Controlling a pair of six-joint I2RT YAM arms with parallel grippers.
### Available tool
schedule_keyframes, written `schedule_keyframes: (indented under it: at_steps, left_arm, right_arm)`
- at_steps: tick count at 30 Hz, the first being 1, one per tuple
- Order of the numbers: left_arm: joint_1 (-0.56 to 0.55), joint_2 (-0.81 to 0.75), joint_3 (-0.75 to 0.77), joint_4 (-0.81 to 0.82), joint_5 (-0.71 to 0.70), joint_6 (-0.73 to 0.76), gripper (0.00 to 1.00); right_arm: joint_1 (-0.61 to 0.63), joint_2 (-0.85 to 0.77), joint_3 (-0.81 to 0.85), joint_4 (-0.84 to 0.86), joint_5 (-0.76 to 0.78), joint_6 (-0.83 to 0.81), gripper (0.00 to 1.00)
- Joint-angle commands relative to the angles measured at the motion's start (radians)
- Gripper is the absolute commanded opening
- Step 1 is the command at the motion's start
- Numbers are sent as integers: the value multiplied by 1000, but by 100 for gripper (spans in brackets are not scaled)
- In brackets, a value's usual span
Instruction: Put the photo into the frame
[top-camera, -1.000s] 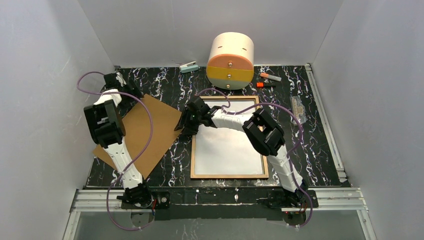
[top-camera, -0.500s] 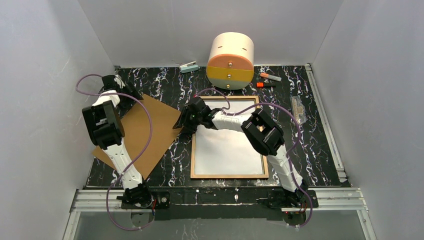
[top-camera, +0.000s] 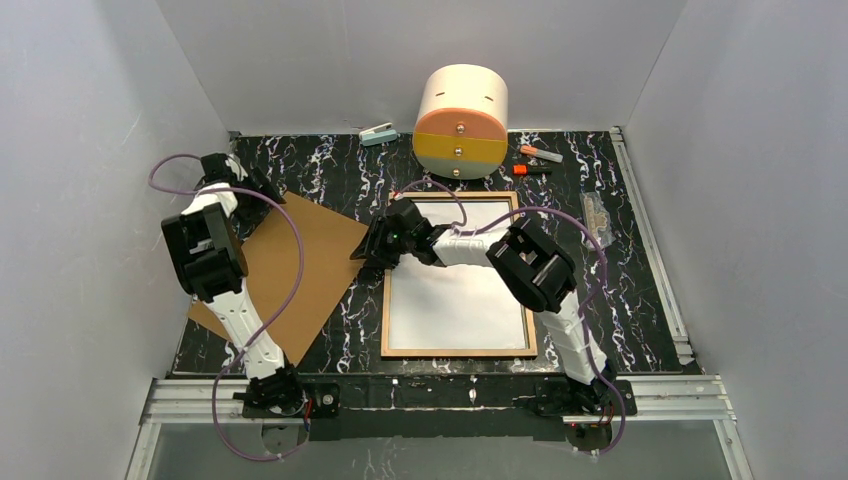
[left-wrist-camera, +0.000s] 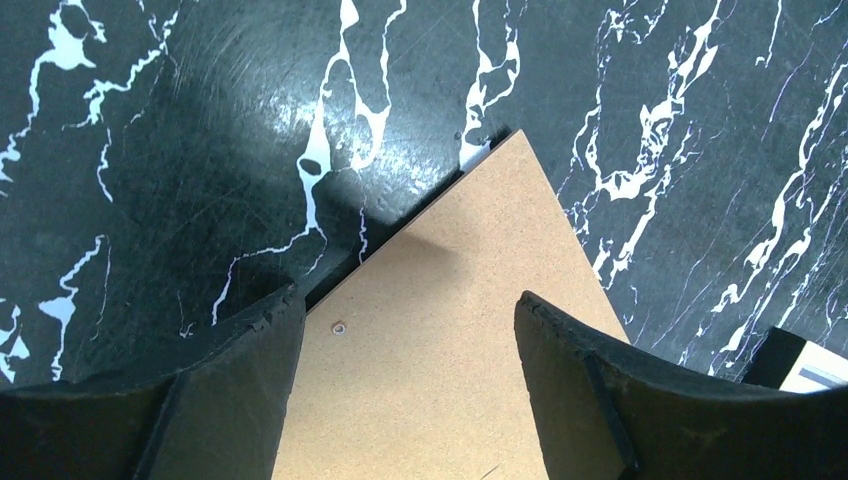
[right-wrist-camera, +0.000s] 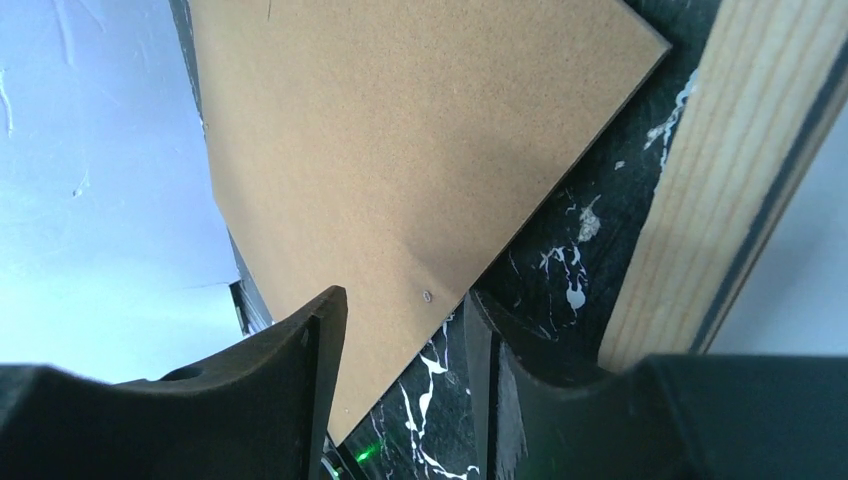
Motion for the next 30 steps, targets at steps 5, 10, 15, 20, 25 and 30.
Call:
schedule_keyframes:
  at_steps: [5, 10, 15, 20, 25, 30]
  left_arm:
    - [-27, -92, -64, -218, 110, -59, 72]
    - [-27, -122, -77, -214, 125, -67, 72]
    - [-28, -146, -132, -180, 189, -95, 72]
    - [-40, -184, -220, -131, 224, -123, 72]
    - [-63, -224, -280, -112, 192, -139, 71]
    - [-63, -248, -216, -159, 47, -83, 76]
  right_arm:
    - [-2, -128, -8, 288, -24, -20, 54]
    - [-2, -157, -19, 310, -32, -30, 53]
    - [-3, -195, -37, 308, -5, -30, 52]
    - [-6, -241, -70, 275, 39, -30, 52]
    - [-16, -284, -93, 157, 112, -21, 52]
    - [-19, -277, -63, -11, 136, -9, 52]
